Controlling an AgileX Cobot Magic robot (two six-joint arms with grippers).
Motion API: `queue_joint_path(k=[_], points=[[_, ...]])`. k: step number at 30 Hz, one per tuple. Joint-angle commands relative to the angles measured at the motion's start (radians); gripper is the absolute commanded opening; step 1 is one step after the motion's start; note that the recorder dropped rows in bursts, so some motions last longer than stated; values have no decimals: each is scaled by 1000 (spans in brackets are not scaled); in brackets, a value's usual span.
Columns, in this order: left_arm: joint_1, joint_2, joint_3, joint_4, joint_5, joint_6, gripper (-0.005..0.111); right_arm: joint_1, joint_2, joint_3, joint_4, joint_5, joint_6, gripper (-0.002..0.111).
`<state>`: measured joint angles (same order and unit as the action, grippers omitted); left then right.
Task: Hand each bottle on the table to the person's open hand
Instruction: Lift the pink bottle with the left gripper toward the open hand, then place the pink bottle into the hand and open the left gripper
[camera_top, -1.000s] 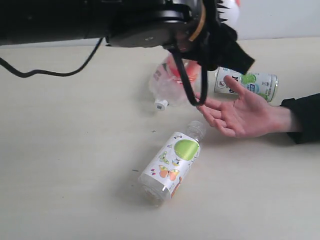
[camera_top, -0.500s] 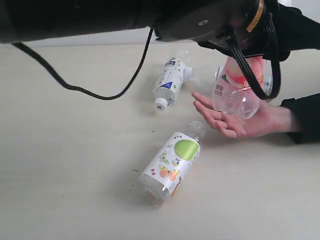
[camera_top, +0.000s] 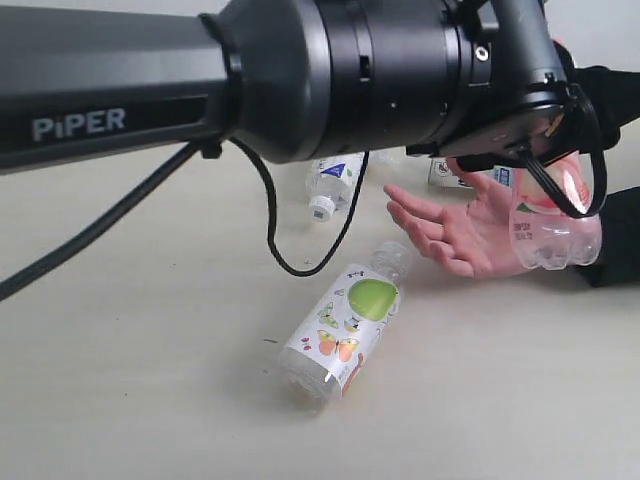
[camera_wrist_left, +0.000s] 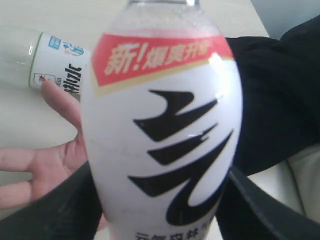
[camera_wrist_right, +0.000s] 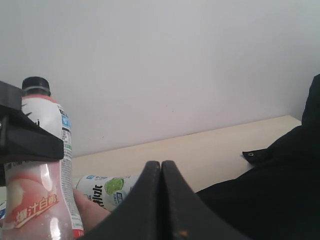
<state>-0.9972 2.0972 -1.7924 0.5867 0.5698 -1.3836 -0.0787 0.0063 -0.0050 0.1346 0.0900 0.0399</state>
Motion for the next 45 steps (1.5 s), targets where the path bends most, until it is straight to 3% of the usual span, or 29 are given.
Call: queue_joint_path(k=[1,12,45], points=[[31,39,-9,-37,-15,-10,0,1,-6,5,1,-3,-1,0],[69,98,-9,-191,-1,148,14,1,-6,5,1,-3,-1,0],[100,139,-9,-203,8,150,14,1,-6,5,1,-3,-1,0]])
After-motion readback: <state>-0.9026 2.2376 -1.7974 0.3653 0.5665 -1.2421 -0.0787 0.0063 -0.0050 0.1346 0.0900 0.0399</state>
